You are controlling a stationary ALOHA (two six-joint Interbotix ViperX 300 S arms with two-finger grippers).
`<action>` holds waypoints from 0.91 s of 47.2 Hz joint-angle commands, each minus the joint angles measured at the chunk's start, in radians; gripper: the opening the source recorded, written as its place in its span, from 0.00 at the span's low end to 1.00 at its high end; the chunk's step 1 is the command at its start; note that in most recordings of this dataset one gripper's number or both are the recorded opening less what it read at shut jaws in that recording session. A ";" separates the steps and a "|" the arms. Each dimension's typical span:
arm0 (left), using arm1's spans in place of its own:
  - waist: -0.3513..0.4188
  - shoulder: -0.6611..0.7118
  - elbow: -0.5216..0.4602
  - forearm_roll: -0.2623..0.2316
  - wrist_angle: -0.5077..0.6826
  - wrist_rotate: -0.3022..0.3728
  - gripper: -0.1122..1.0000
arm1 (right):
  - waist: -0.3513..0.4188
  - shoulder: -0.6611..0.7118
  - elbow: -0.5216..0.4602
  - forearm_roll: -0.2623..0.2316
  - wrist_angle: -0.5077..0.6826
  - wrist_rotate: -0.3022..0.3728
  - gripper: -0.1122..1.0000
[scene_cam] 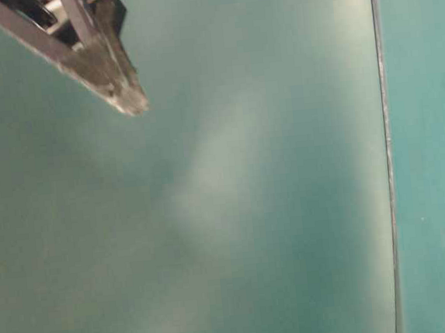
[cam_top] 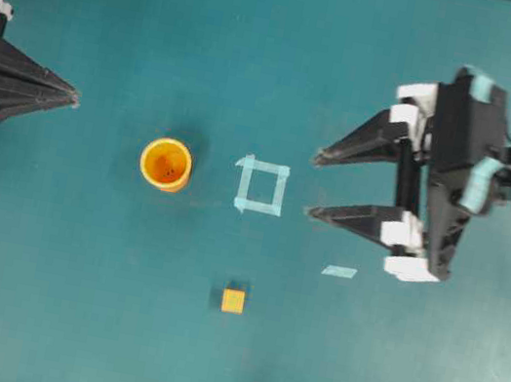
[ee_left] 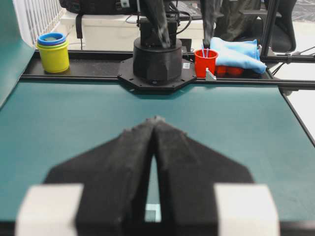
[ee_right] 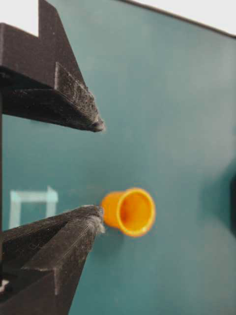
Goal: Lift the orange block with right arm.
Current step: 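Move the open right gripper left toward the small orange cube, then lower the right gripper around the orange cube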
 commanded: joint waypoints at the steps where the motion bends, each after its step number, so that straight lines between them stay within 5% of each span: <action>1: -0.002 0.008 -0.029 0.002 -0.005 -0.002 0.10 | 0.012 0.017 -0.049 0.006 0.009 0.020 0.68; 43: -0.002 0.008 -0.028 0.002 -0.005 -0.002 0.10 | 0.123 0.357 -0.206 0.008 0.137 0.052 0.68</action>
